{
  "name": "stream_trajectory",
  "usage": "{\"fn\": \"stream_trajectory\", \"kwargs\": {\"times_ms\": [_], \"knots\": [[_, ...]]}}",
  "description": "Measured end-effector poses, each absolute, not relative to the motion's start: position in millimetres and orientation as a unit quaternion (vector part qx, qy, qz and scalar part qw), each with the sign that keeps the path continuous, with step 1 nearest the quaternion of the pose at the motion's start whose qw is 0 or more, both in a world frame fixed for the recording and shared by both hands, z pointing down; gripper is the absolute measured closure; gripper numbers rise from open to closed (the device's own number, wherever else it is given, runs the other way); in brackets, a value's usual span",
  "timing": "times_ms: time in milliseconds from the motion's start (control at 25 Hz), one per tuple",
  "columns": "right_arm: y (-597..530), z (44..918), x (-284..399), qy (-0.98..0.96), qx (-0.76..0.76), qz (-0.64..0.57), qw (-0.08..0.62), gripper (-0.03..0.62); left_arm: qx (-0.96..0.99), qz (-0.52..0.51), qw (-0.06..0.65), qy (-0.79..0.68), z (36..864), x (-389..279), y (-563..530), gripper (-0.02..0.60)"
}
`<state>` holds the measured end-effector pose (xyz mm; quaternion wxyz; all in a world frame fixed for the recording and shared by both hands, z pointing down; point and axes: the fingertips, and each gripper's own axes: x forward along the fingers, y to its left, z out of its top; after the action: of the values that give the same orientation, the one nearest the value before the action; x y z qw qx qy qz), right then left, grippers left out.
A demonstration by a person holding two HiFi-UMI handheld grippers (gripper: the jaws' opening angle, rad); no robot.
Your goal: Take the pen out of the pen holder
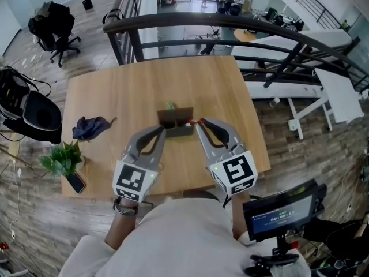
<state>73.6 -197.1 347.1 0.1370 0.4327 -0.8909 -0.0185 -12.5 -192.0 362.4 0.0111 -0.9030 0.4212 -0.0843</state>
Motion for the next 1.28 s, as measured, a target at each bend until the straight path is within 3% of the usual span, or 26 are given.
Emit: {"fn": "stream_trajectory", "kwargs": {"times_ms": [1280], "knots": [[-213.6, 354.8, 59.6, -0.905, 0.406, -0.010, 0.130, 0.554, -0.891, -0.090, -0.008, 0.444, 373.0, -21.8, -196.9, 0.581]]}}
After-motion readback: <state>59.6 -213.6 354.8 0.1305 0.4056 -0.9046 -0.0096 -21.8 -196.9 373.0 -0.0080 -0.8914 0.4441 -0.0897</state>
